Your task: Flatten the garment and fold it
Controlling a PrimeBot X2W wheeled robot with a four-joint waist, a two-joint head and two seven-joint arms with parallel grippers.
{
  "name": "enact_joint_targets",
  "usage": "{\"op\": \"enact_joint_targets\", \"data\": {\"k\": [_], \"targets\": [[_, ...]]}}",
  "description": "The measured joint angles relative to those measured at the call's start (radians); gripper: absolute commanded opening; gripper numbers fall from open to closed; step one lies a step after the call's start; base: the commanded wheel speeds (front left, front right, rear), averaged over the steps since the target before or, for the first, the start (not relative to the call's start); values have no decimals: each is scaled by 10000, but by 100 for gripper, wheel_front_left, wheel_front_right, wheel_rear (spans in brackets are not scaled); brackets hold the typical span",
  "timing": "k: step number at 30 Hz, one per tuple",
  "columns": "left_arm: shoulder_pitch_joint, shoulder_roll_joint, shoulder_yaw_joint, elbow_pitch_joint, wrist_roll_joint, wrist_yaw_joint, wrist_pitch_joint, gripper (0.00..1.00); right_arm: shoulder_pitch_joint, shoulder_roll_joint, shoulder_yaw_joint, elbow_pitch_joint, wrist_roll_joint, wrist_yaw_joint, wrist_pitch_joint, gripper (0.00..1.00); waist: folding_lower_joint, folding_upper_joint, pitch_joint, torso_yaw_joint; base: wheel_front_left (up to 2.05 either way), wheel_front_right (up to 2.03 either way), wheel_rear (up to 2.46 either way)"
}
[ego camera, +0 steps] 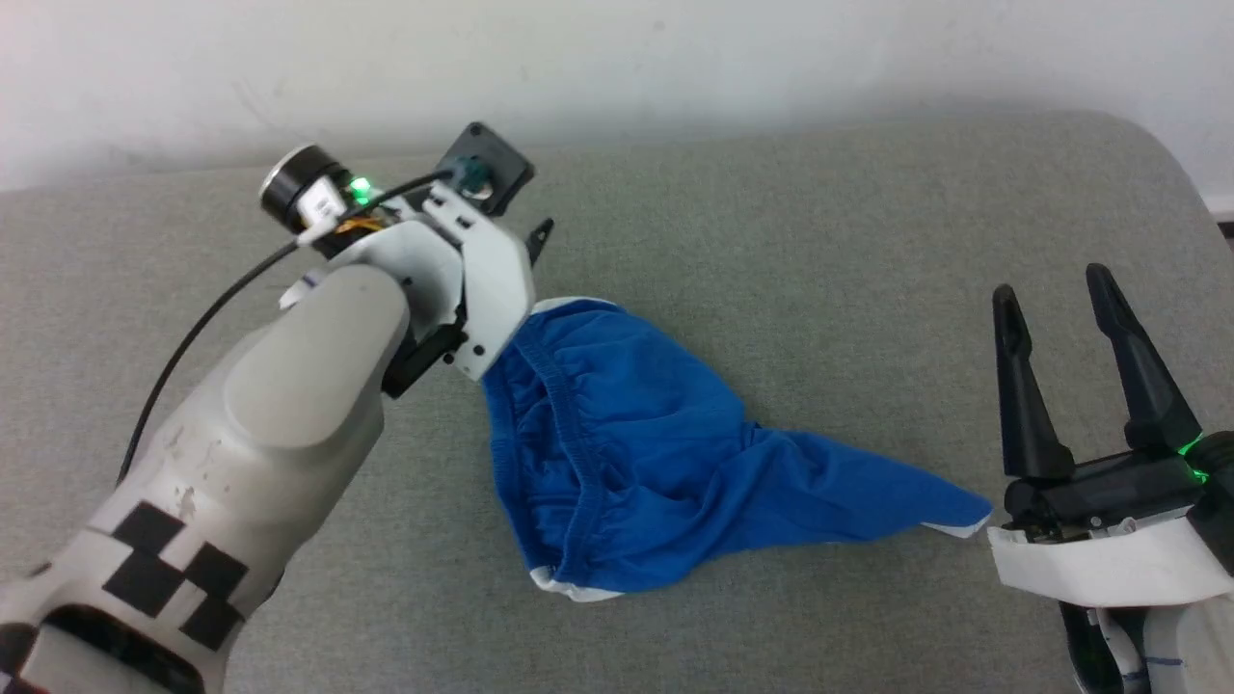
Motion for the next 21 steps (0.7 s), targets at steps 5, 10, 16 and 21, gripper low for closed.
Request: {"op": "enact_joint_targets", "data": {"k": [5, 10, 16, 21], "targets": [[-1376, 660, -2343, -516, -2389, -15, 2245, 100, -50, 188, 50, -127, -165, 0, 0, 100, 0, 0, 484, -269, 0, 0, 0], [-2713, 1243, -4084, -1089, -4197, -31, 3931, 100, -422, 353, 272, -142, -351, -2, 0, 100, 0, 0, 1018, -609, 0, 0, 0], [-3289, 1492, -4838, -1308, -4945, -31, 5574, 100, -919, 497, 539, -58, -430, -2, 0, 100, 0, 1, 1654, -1105, 0, 0, 0], [-2820, 1760, -4867, -1695, -4197, -33, 6696, 100, -1106, 650, 698, 100, -437, 0, 0, 100, 0, 0, 2098, -1555, 0, 0, 0]]}}
